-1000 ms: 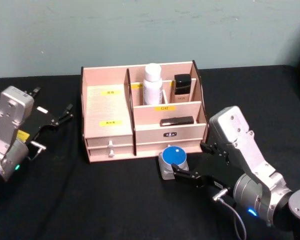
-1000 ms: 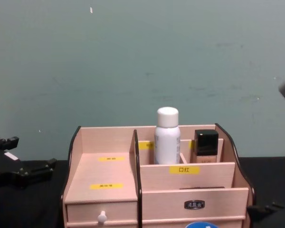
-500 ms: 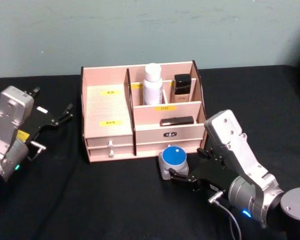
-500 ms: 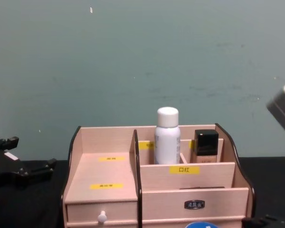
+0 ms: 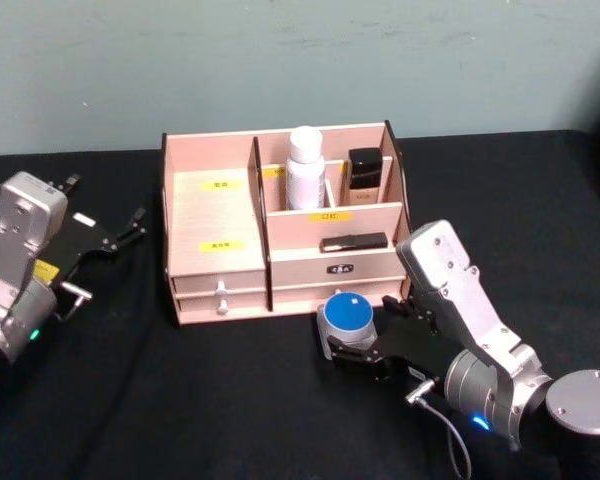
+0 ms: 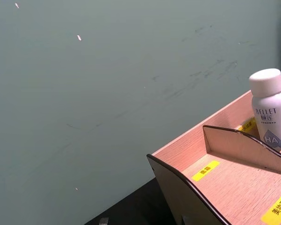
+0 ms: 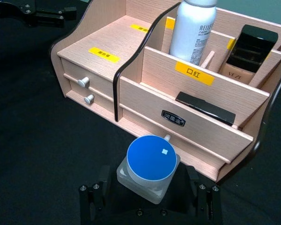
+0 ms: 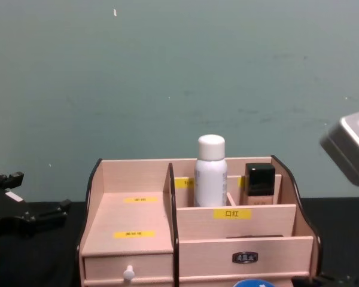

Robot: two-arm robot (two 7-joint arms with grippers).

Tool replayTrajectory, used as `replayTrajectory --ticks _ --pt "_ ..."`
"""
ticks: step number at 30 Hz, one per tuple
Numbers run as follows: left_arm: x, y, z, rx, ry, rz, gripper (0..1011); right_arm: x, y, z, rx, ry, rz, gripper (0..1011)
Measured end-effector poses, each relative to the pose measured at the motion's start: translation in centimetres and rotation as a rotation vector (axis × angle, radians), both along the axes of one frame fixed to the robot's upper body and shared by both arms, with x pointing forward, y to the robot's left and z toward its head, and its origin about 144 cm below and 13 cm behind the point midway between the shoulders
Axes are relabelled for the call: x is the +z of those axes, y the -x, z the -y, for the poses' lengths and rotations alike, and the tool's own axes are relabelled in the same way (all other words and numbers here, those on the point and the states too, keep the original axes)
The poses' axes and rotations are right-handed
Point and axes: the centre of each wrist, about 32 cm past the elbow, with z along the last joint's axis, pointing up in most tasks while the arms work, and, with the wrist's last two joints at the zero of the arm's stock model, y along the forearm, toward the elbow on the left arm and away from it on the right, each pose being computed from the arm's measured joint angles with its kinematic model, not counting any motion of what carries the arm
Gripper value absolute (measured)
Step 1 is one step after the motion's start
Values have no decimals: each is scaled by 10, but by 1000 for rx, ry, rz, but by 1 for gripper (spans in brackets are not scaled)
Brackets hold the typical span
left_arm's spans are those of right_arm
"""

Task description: Pick up the facial cleanser and watermelon frost from the table and place them into the tiered storage box.

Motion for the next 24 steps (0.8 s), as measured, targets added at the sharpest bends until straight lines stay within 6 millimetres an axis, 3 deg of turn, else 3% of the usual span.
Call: replayTrajectory --ticks 24 --pt "0 0 0 0 0 0 1009 -13 -21 -3 18 -9 1 1000"
